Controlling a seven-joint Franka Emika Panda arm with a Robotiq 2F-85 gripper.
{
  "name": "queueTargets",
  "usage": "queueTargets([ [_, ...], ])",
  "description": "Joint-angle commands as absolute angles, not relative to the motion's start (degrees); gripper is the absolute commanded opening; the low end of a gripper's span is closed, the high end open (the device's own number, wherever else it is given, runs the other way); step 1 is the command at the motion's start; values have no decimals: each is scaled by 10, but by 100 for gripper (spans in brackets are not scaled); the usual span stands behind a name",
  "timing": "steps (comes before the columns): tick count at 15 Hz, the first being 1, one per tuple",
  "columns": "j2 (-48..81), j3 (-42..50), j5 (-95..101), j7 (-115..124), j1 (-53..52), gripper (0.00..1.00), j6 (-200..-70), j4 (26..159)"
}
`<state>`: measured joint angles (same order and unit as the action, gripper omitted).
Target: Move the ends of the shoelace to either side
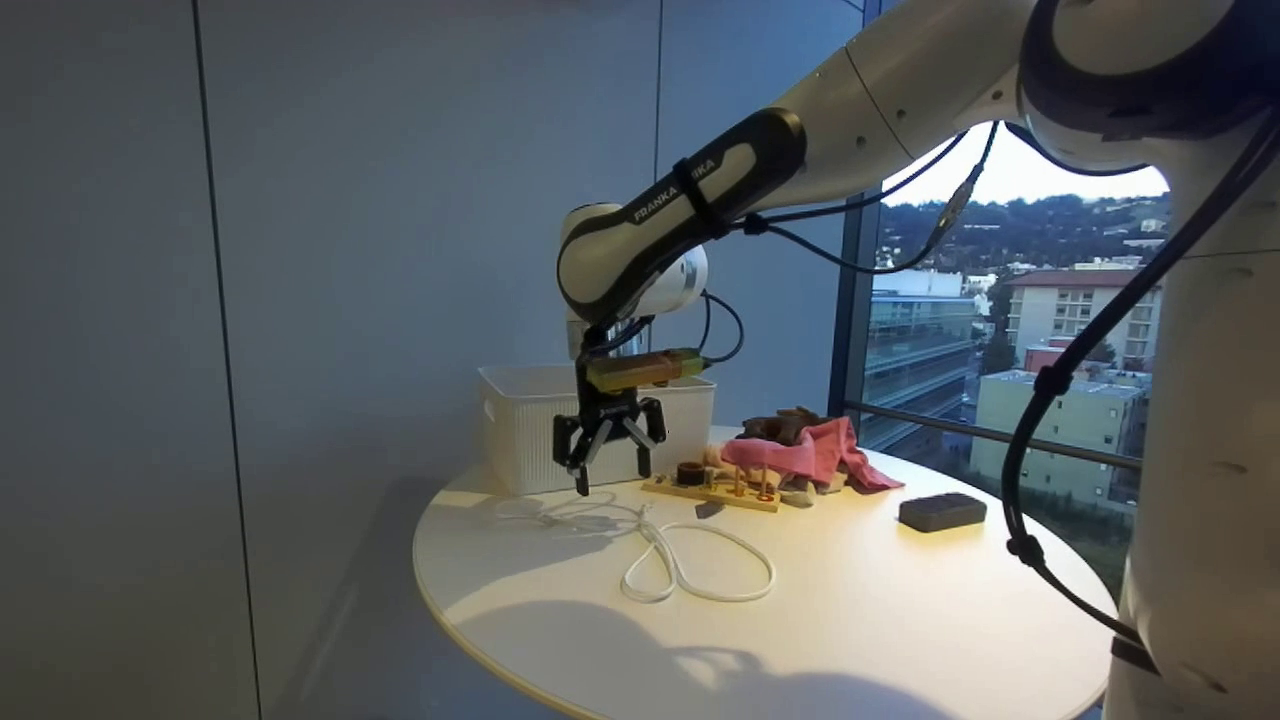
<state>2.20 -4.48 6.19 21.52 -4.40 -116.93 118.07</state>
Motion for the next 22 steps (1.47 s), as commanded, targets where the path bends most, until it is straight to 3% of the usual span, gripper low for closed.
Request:
queueTargets([
  [1, 30, -30, 42, 288, -36, 100, -1211, 1176],
  [21, 101, 28, 15, 608, -12, 100, -1309, 1180],
  [22, 99, 30, 9, 606, -10, 75, -1309, 1182],
])
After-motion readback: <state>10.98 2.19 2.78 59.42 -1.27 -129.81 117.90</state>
